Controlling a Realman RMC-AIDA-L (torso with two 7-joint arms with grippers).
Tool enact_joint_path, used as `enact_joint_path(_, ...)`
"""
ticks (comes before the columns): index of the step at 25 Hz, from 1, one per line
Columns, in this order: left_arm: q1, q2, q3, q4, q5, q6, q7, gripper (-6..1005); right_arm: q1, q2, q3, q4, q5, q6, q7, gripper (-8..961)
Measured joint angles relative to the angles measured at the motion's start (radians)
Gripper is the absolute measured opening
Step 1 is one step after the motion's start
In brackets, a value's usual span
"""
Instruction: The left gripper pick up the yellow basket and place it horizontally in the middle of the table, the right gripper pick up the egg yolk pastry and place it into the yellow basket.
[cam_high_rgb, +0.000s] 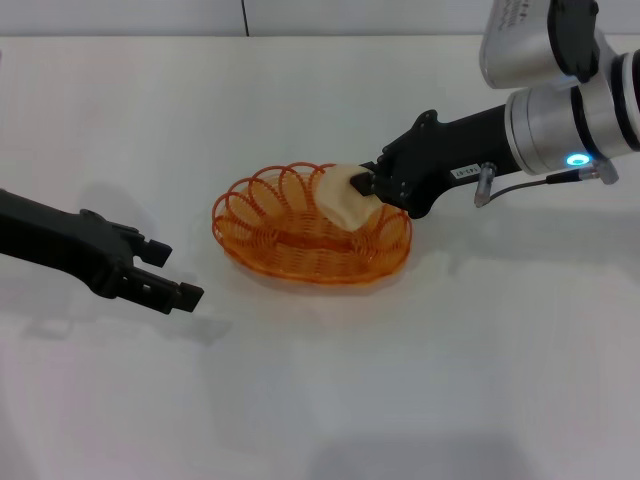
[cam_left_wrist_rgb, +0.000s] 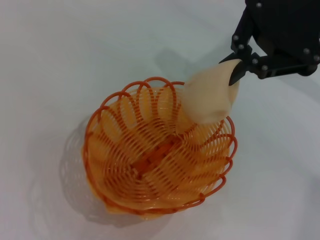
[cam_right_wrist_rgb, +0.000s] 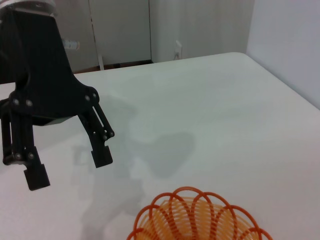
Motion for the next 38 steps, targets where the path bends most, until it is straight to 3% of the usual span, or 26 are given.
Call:
enact_joint_path(4, -0.004, 0.0, 0.0, -0.008, 0.0, -0.002, 0.0, 890, 0.0, 0.0, 0.0, 0.007, 0.0, 0.008, -0.001, 71)
enact_joint_path(9, -0.004, 0.0, 0.0, -0.008, 0.002, -0.004, 0.001, 889, -0.001, 0.0, 0.0, 0.005, 0.0, 0.013, -0.012, 238)
enact_joint_path(14, 0.0, 0.0, -0.004, -0.008, -0.005, -0.004, 0.005, 889, -0.02, -0.004, 0.006, -0.024, 0.012, -0.003, -0.015, 345)
enact_joint_path(20, -0.003, -0.001, -0.004, -0.009, -0.006, -0.004, 0.006, 889, -0.123, -0.007, 0.012, -0.115, 0.049, -0.009, -0.064, 474)
enact_joint_path(25, 0.001, -0.003, -0.005, -0.009, -0.006, -0.003, 0.008, 889, -0.217, -0.008, 0.038, -0.179, 0.063, -0.011, -0.067, 708)
enact_joint_path(31, 0.004, -0.003, -0.009, -0.009, -0.007, -0.004, 0.019, 888, -0.301, -0.01, 0.142, -0.167, 0.184, -0.085, -0.155, 864)
enact_joint_path(38, 0.012, -0.003, -0.012, -0.007, -0.009, -0.009, 0.042, 888, -0.32, -0.011, 0.293, -0.04, 0.287, -0.266, -0.299, 859)
